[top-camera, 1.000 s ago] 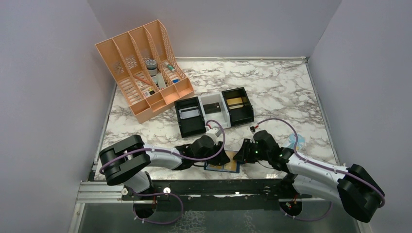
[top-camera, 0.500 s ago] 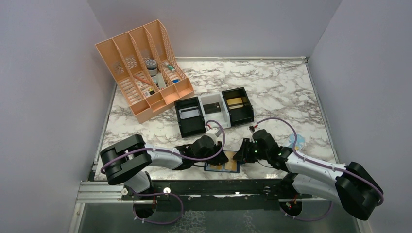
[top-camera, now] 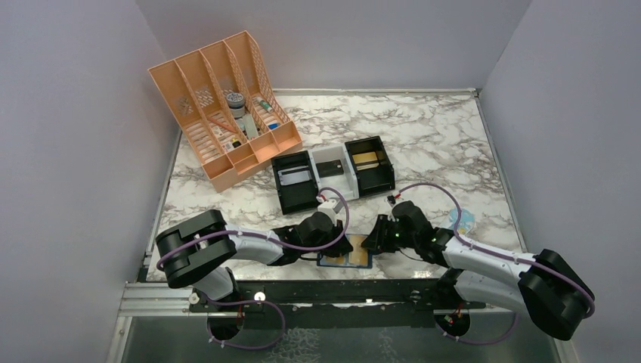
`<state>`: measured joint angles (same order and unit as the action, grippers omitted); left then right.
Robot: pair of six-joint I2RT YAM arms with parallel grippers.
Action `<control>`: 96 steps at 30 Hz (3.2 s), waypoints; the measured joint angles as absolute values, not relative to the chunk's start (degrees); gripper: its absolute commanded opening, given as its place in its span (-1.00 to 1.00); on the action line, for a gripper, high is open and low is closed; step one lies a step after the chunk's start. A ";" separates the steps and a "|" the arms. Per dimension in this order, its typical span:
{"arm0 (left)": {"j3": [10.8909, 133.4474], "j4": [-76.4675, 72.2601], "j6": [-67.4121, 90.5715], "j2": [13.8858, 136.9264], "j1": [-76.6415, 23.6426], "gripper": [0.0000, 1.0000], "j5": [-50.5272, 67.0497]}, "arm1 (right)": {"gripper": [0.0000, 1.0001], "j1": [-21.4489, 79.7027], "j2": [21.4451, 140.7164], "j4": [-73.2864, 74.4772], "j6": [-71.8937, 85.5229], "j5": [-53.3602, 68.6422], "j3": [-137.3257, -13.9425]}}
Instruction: Take the credit cards out of the card holder
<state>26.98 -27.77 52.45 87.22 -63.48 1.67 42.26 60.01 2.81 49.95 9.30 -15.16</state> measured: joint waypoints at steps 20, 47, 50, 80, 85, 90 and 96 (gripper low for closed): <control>26.11 -27.83 53.69 85.17 -63.51 -0.87 0.71 | -0.52 42.26 60.07 1.61 50.35 8.19 -14.79; 24.93 -27.83 54.54 83.40 -63.51 -0.79 0.36 | -0.43 42.26 58.43 4.19 41.87 13.34 -18.94; 24.93 -27.81 54.54 83.40 -63.51 -0.75 0.36 | -0.44 42.26 58.81 2.96 41.71 15.51 -19.03; 24.93 -27.90 57.01 85.41 -63.83 -0.63 0.14 | -0.45 42.19 63.51 3.20 48.47 9.21 -17.76; 24.56 -28.51 57.60 84.99 -63.83 -0.80 0.14 | -0.46 42.19 63.59 3.20 48.53 9.17 -17.76; 24.27 -29.15 58.37 83.79 -63.83 -1.00 0.16 | -0.46 42.19 63.66 3.16 48.73 9.10 -17.76; 22.92 -30.55 59.18 83.02 -63.83 -1.00 -0.05 | -0.46 42.19 63.75 3.07 48.84 9.04 -17.76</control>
